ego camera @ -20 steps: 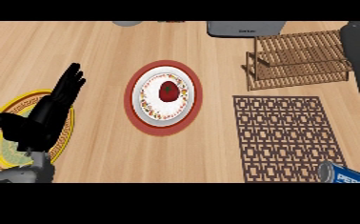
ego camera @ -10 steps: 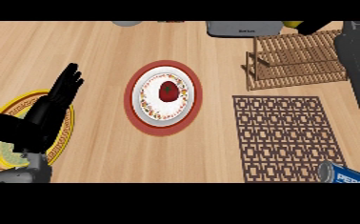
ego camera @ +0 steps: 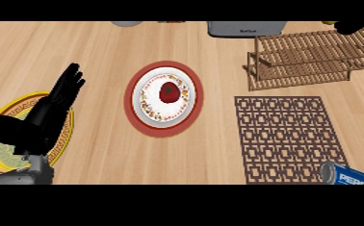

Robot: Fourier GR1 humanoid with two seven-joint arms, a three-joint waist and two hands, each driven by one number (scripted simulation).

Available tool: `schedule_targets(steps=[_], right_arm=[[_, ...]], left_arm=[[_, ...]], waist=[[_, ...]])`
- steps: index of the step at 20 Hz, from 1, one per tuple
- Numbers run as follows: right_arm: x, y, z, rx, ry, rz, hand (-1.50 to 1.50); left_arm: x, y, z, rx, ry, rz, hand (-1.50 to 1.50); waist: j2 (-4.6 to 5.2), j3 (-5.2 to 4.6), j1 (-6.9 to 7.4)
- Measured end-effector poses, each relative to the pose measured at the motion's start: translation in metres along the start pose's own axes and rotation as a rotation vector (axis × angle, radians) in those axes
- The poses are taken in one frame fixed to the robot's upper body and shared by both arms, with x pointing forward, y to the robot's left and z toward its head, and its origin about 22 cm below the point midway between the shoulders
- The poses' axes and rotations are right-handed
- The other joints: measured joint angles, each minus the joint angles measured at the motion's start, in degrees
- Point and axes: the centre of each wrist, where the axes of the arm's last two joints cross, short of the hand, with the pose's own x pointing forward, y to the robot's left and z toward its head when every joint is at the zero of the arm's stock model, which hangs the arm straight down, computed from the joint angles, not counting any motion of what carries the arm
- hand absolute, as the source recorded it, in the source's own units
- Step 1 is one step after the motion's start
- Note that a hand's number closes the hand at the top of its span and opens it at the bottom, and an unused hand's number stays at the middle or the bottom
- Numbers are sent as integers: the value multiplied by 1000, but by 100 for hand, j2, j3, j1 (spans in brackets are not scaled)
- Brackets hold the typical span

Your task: Pick the lemon from the placemat and place it in the tiered shelf

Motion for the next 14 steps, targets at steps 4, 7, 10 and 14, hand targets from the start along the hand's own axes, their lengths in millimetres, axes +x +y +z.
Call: schedule_targets(steps=[4,7,10,14], right_arm=[[-14,3,3,120,-26,267,-150],[-14,-10,-3,107,71,254,-150],[-12,-26,-6,53,111,201,-150],[-4,-48,-12,-35,143,32,-150]], left_arm=[[-6,6,1,-1,3,2,0],[-8,3,1,0,3,8,0],[-8,0,3,-3,7,6,0],[-10,8,3,-5,10,5,0]], waist=[[-3,-4,1],[-8,3,3],[-16,8,2],[-13,9,20]])
